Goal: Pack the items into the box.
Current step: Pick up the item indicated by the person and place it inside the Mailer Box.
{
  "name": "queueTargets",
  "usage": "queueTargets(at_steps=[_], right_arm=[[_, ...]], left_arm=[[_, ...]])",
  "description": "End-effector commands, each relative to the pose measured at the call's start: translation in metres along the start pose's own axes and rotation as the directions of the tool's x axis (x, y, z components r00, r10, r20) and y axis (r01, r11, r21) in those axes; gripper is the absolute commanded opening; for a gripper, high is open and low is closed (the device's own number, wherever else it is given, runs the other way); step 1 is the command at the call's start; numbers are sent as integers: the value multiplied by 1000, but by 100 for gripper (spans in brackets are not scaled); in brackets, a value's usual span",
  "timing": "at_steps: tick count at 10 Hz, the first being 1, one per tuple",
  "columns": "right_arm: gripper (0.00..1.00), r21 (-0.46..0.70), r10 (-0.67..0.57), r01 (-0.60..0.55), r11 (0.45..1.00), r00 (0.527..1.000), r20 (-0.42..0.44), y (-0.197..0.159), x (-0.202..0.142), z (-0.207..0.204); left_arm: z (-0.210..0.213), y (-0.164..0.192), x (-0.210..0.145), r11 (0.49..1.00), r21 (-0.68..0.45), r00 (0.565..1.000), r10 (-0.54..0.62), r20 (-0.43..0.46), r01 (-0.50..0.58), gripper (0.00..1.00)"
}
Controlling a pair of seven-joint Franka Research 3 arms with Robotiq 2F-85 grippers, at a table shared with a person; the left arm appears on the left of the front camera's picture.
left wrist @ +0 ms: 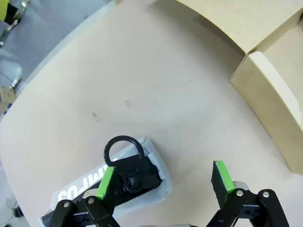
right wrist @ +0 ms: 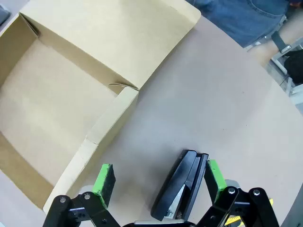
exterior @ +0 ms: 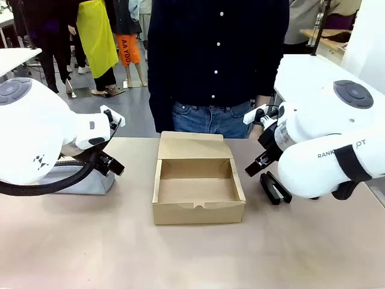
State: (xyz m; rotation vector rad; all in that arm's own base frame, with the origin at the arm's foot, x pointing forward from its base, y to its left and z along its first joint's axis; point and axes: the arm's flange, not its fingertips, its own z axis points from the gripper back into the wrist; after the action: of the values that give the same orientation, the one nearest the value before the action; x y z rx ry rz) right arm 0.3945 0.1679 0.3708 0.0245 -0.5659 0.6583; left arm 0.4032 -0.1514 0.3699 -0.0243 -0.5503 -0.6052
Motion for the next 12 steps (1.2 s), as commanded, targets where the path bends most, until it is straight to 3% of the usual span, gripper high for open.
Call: queueTargets(at_steps=[1, 12], right_arm=[[100, 0, 0, 0, 1000, 1000, 0, 0, 0, 0], [100, 0, 0, 0, 1000, 1000, 0, 0, 0, 0]], left_arm=[[0, 0, 0, 1000, 0, 1000, 0, 0, 0, 100], [0, 0, 0, 1000, 0, 1000, 0, 0, 0, 100]])
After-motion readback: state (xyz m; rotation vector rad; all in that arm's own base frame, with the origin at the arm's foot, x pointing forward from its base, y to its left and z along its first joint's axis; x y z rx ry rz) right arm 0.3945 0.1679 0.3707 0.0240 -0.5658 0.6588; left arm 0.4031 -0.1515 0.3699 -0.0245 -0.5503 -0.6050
